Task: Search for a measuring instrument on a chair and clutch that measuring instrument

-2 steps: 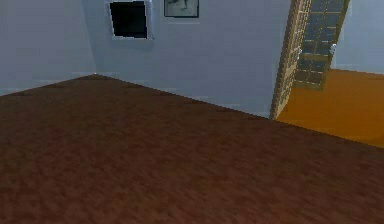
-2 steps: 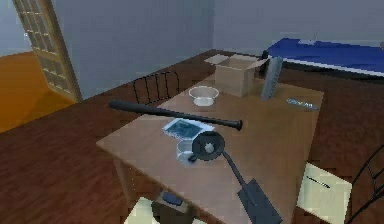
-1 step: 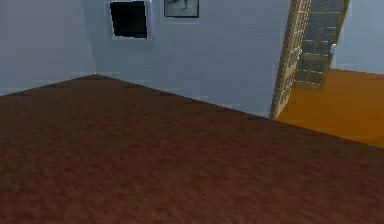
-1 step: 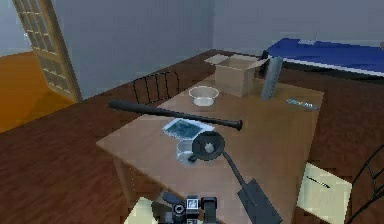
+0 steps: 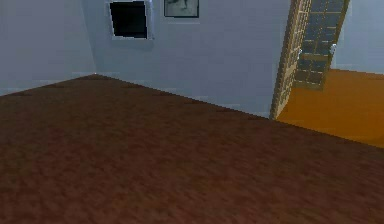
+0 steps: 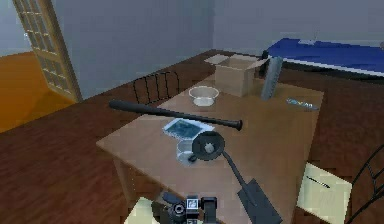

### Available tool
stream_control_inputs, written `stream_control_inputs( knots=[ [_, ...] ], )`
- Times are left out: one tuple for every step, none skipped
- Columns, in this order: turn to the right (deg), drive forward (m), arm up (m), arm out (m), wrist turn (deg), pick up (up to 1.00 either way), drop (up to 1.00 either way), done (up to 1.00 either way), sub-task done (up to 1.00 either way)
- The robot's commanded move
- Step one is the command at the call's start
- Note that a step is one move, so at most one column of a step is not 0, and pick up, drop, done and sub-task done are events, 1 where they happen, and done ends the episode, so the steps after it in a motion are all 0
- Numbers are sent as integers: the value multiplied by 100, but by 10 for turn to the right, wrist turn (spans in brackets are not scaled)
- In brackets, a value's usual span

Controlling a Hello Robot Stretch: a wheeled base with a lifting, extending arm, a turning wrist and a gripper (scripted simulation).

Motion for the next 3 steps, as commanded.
stream_control_inputs(
  knots=[
    [0, 0, 0, 0, 450, 0, 0, 0, 0],
    [0, 0, 0, 0, 450, 0, 0, 0, 0],
    [0, 0, 0, 0, 450, 0, 0, 0, 0]
  ],
)
